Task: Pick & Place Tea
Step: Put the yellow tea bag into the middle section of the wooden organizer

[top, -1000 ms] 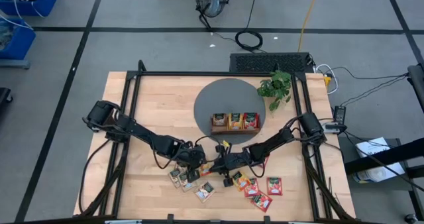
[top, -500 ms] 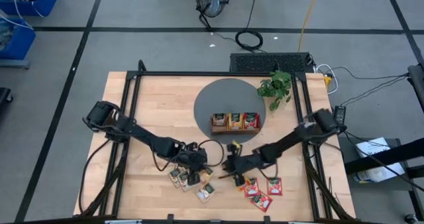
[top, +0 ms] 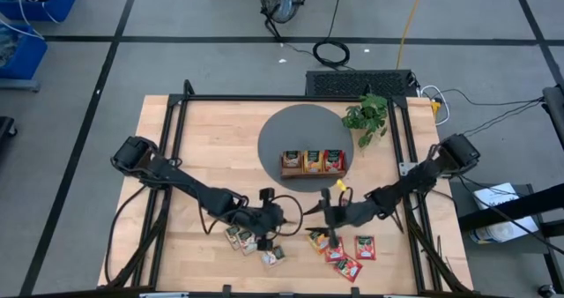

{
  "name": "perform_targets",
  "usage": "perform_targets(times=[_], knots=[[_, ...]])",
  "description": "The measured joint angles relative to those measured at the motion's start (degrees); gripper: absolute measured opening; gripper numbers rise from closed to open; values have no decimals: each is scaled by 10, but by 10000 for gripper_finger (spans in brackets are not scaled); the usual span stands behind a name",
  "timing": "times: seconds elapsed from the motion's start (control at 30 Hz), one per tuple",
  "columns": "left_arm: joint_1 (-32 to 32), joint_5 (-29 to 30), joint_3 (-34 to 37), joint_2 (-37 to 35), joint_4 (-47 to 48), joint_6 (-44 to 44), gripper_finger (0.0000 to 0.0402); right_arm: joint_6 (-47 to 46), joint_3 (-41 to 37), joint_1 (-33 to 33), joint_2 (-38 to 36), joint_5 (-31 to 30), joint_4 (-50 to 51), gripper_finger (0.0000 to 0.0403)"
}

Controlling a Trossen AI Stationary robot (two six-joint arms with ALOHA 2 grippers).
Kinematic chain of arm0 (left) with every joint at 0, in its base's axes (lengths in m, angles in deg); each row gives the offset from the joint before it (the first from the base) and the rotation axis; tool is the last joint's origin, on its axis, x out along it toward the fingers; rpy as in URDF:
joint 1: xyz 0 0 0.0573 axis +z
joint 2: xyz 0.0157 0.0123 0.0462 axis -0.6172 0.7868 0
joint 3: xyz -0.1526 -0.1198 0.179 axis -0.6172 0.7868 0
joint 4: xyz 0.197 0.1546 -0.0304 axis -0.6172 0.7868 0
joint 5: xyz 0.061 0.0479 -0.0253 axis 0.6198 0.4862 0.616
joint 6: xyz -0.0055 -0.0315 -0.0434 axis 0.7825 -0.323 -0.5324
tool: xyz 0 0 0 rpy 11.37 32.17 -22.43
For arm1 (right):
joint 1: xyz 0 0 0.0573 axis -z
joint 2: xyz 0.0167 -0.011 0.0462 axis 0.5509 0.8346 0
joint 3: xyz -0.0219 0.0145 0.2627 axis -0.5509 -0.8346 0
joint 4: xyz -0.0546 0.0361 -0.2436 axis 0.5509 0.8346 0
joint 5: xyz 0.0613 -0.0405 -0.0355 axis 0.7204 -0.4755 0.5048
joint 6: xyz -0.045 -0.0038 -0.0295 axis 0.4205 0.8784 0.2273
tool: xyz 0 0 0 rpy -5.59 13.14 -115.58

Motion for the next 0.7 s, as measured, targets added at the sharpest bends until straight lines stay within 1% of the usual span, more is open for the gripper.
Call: perform_targets(times=[0.1,0.2,0.33,0.43,0.53,0.6,0.7], knots=[[-5,26,-15,0,-3,16,7,-14,-28,12,-2,-1,-61,204],[-8,48,-17,0,-11,26,4,-25,-45,23,-1,-1,-68,205],[-8,75,-17,0,-13,25,7,-27,-47,24,-2,1,-73,202],[-8,78,-17,0,-21,25,3,-14,-47,22,-2,2,-73,199],[-8,78,-17,0,-25,25,8,-12,-47,22,-2,3,-74,197],[-9,78,-17,0,-25,25,9,-12,-47,23,-2,15,-75,197],[-8,78,-17,-1,-26,24,4,-10,-47,23,-2,17,-83,197]])
